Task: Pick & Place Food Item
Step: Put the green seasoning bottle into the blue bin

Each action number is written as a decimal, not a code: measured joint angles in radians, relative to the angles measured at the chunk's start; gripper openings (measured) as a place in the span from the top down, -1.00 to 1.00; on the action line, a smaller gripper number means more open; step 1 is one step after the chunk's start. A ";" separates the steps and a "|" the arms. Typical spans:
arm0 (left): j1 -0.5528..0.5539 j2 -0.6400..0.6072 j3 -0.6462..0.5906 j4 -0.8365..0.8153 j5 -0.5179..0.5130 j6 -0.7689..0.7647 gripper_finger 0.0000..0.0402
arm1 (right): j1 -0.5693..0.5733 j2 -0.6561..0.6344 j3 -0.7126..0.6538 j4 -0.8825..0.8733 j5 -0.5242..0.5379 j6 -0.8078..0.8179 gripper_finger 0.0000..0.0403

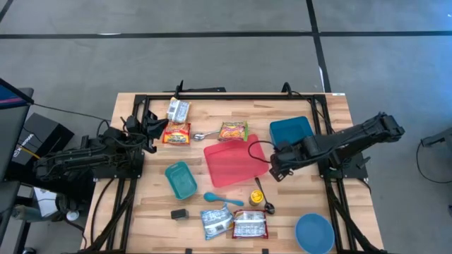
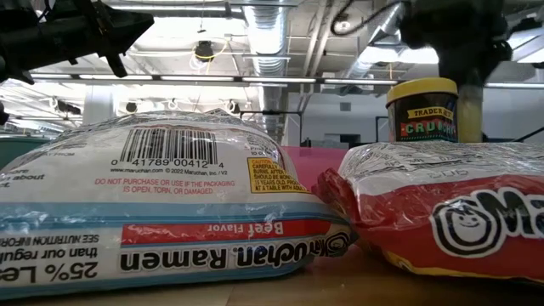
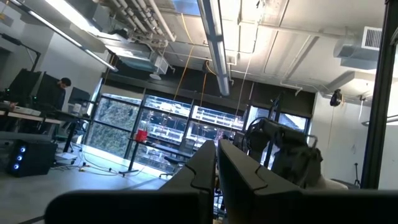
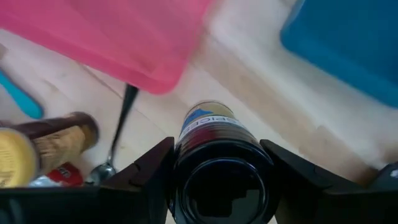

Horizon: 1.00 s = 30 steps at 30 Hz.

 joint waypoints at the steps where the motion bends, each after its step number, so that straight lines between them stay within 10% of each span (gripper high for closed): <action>1: 0.000 0.000 0.000 0.000 0.000 0.000 0.94 | 0.000 0.000 0.020 -0.016 0.013 -0.010 0.02; 13: 0.000 0.000 0.000 0.000 0.000 0.000 0.94 | -0.073 -0.001 0.165 -0.135 0.139 -0.132 0.02; 30: 0.000 0.000 0.000 0.000 0.000 0.000 0.94 | -0.469 -0.001 0.174 -0.134 0.120 -0.423 0.02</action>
